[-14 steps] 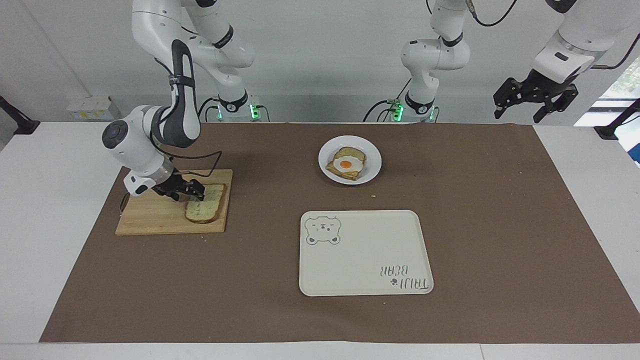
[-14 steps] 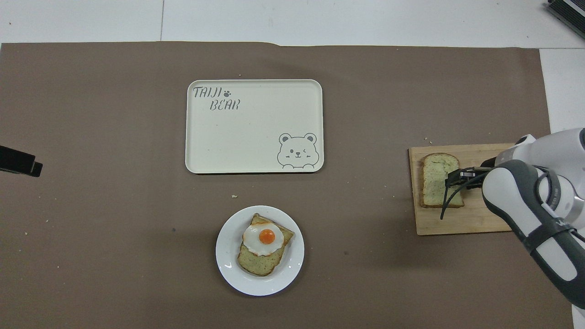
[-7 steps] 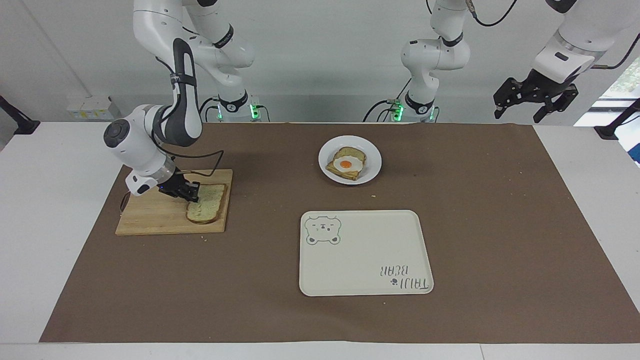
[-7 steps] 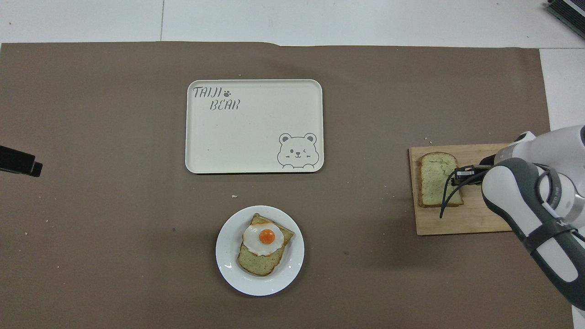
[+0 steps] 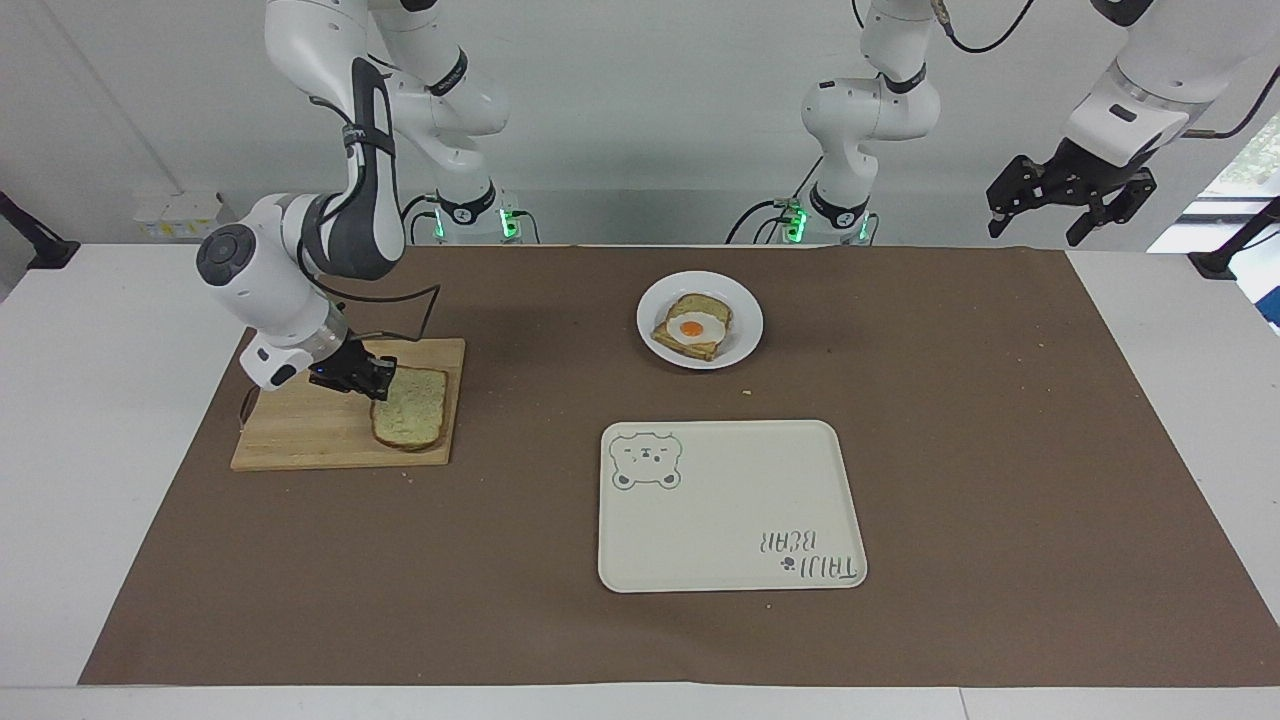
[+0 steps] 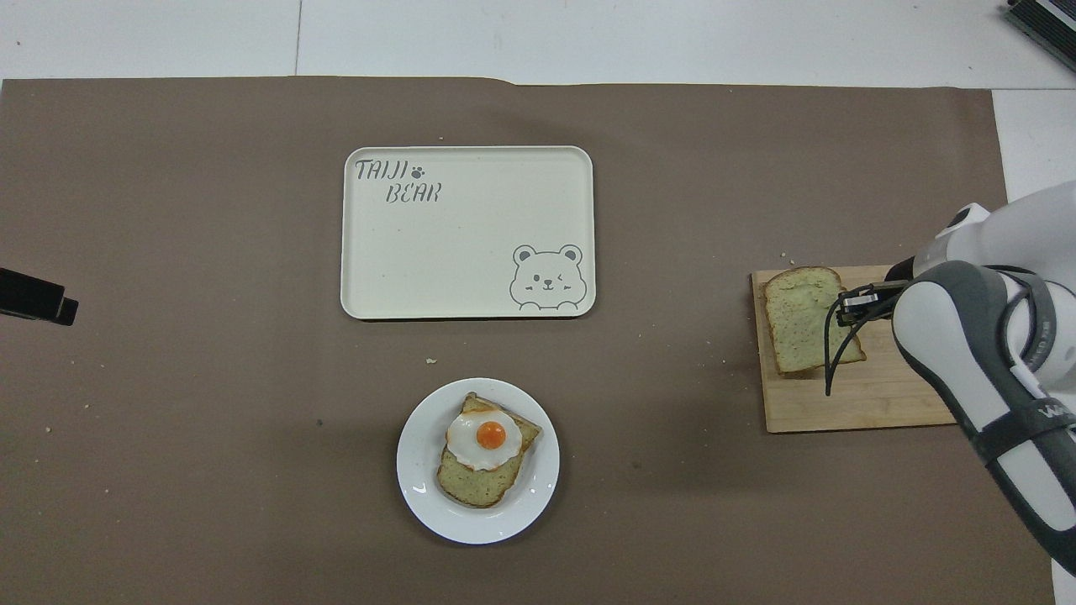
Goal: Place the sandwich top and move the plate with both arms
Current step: 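Carry the bread slice with the right gripper over the egg plate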
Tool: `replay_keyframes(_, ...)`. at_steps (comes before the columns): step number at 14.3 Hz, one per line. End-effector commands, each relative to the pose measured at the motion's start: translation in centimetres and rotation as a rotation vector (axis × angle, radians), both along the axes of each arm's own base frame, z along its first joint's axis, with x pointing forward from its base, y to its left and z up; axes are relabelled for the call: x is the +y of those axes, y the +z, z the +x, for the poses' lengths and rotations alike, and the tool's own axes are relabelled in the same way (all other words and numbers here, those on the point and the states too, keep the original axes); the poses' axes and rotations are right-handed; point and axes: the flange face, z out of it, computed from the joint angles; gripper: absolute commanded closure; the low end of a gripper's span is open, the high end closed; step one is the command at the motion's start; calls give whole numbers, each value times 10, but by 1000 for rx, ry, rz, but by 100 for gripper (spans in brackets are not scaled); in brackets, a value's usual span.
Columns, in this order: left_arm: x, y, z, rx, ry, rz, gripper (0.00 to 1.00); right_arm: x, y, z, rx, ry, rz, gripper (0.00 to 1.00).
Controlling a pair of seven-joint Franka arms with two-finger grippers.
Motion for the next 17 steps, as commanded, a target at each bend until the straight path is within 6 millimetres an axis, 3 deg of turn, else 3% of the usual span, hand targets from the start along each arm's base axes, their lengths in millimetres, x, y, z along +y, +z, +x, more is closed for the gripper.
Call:
replay_keyframes(1,3,5,-3,6,-4,-8,0,32,37,7,32,83,2,100)
replay_keyframes(3,3,5,-3,6,-4,-8,0,53,53,7,54,112,32,100)
replay_keyframes(6,3,5,-3,6,-4,-8,0,115,61,3,63,97,139,100)
replay_keyframes(10,3,5,-3,6,-4,-8,0,225,68,-17,54,35,116,100)
replay_keyframes(14,3,5,-3,6,-4,-8,0,338,56,-55,43,-55,163,100)
replay_keyframes(17,3,5,-3,6,-4,-8,0,413,33,-87,38,-100,160,100)
